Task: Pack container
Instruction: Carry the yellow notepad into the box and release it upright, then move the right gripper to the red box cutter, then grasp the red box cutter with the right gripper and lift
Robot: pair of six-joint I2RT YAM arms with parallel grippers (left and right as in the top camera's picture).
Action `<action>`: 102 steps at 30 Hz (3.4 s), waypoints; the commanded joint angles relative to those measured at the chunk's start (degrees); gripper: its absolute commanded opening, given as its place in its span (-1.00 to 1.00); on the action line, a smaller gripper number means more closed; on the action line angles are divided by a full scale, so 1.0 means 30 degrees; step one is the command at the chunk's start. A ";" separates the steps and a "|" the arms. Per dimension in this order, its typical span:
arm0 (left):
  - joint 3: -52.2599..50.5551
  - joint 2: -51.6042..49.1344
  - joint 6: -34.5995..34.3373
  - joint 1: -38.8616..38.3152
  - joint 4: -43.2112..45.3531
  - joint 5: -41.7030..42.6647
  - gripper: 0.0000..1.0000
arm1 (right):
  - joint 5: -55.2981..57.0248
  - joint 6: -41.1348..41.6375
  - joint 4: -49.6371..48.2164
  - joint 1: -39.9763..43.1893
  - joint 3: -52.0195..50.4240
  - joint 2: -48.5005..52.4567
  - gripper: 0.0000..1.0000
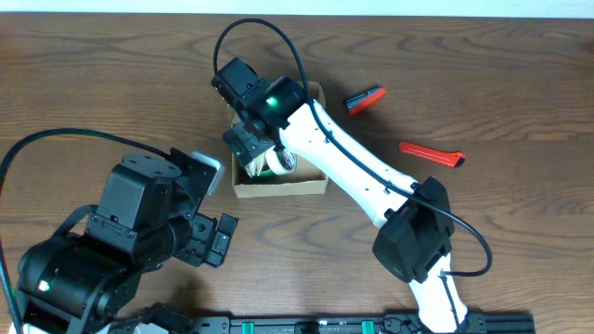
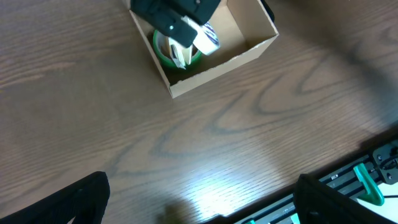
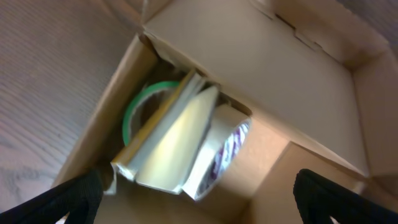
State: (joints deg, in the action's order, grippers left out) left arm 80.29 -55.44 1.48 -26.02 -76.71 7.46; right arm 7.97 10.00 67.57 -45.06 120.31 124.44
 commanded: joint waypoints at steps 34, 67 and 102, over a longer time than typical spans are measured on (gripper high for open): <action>0.0182 0.0022 -0.0131 0.0036 -0.0066 -0.0146 0.90 | -0.3016 -0.4116 -0.0211 1.5446 -0.3796 -0.2186 0.93; 0.0182 0.0022 -0.0131 0.0036 -0.0066 -0.0138 0.90 | -0.2106 -1.5001 -0.5785 1.5511 -1.3172 -0.2186 0.74; 0.0182 0.0022 -0.0131 0.0036 -0.0066 -0.0138 0.91 | -0.3315 -1.0069 -0.5807 1.4462 -0.9908 -0.2528 -0.98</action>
State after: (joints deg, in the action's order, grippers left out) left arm 80.29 -55.44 1.48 -26.02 -76.73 7.46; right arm 1.39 -22.17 48.38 -0.16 85.12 118.24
